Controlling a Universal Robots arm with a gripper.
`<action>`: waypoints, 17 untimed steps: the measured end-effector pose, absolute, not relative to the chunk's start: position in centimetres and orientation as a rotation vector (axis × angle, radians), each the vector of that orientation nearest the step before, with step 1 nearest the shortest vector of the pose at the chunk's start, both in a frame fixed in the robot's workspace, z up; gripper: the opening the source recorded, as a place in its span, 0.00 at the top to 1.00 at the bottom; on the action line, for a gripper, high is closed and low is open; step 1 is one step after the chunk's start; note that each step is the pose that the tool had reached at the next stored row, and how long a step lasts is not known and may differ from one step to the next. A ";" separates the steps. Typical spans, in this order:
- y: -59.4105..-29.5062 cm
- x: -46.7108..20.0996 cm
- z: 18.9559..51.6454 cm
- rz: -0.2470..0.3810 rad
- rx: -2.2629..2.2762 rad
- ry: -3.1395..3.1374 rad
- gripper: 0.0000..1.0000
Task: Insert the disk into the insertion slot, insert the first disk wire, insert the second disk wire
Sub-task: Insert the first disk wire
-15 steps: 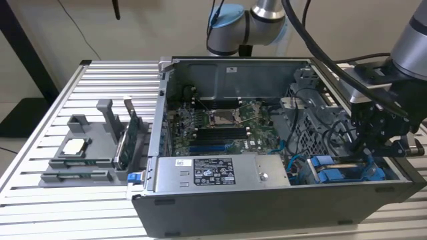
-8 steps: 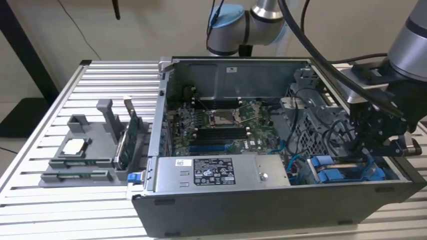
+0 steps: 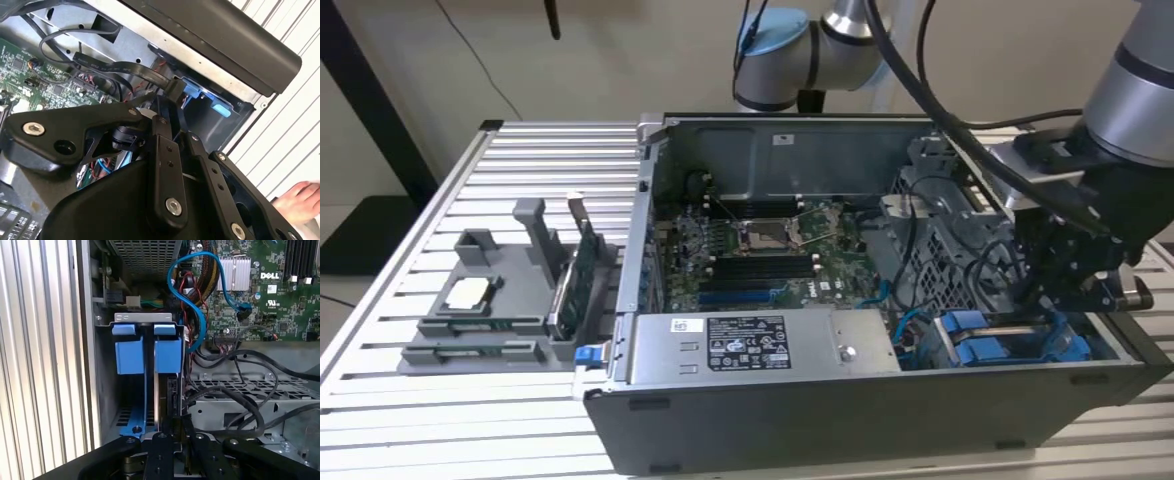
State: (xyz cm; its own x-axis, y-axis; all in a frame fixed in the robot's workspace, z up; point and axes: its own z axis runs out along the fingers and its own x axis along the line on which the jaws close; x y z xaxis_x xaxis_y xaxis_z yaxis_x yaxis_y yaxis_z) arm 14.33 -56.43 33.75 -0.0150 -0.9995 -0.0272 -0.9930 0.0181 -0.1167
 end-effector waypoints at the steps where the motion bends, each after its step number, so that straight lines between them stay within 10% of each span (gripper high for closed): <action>1: -56.4 14.3 33.6 -0.101 -2.129 2.165 0.81; 17: -56.3 14.3 34.7 -0.107 -2.126 2.161 0.67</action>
